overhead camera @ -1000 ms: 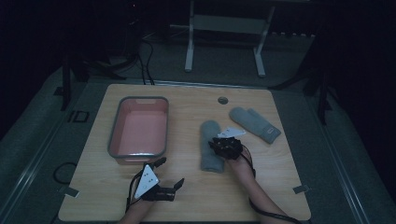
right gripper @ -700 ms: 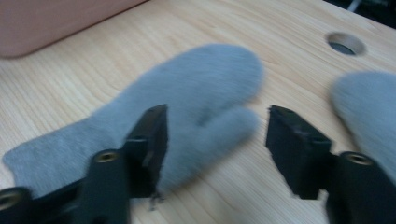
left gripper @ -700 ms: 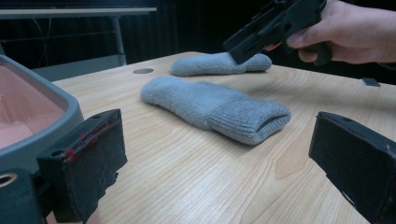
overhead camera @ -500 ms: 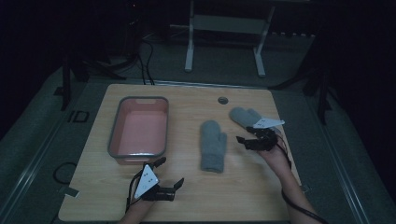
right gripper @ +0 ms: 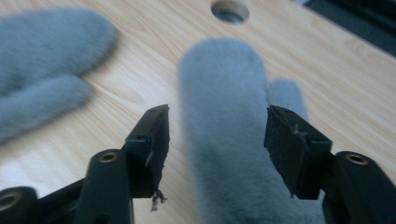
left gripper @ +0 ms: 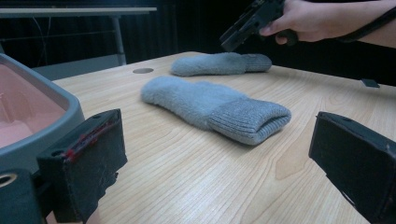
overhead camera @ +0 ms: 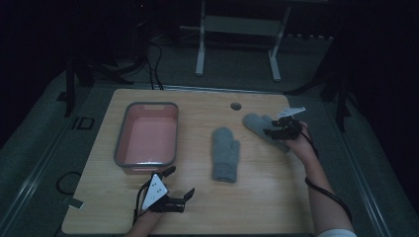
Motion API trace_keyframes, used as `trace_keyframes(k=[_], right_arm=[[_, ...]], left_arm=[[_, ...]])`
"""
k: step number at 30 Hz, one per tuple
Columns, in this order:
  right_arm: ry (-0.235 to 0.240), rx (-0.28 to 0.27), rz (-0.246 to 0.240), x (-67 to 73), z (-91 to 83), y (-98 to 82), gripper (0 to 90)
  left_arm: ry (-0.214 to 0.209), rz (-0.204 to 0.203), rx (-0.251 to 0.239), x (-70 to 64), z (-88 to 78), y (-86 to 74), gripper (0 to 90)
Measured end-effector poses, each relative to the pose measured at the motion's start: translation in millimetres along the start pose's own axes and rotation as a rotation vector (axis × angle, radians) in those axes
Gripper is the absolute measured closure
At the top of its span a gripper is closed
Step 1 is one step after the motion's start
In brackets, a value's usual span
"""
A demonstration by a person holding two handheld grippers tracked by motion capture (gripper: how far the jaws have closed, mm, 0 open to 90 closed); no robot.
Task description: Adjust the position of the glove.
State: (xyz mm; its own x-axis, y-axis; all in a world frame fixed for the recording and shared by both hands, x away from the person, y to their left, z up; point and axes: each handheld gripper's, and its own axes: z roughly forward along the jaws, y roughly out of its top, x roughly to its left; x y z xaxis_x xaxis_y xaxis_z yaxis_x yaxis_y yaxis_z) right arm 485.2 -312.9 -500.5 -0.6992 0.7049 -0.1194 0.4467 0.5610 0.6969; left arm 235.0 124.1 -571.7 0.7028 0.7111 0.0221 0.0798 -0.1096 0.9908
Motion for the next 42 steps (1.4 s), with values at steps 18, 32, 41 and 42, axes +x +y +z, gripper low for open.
trace_keyframes(k=[18, 32, 41, 42], right_arm=[[-0.012, 0.132, 0.088, -16.9, 35.8, -17.4, 66.9], [-0.193, 0.049, 0.389, 18.0, 6.9, -21.2, 79.5], [-0.384, -0.016, 0.529, 67.5, -34.5, -29.8, 79.4], [-0.392, -0.018, 0.553, 73.0, -37.4, -31.4, 79.4]], left_arm=[[0.009, 0.001, -0.006, -0.4, -0.9, -0.4, 4.0], [0.008, 0.001, -0.005, -0.1, -0.9, -0.3, 4.0], [0.002, 0.003, -0.003, -0.7, -0.7, -0.2, 4.0], [0.001, 0.002, -0.003, -0.5, -0.7, -0.2, 4.0]])
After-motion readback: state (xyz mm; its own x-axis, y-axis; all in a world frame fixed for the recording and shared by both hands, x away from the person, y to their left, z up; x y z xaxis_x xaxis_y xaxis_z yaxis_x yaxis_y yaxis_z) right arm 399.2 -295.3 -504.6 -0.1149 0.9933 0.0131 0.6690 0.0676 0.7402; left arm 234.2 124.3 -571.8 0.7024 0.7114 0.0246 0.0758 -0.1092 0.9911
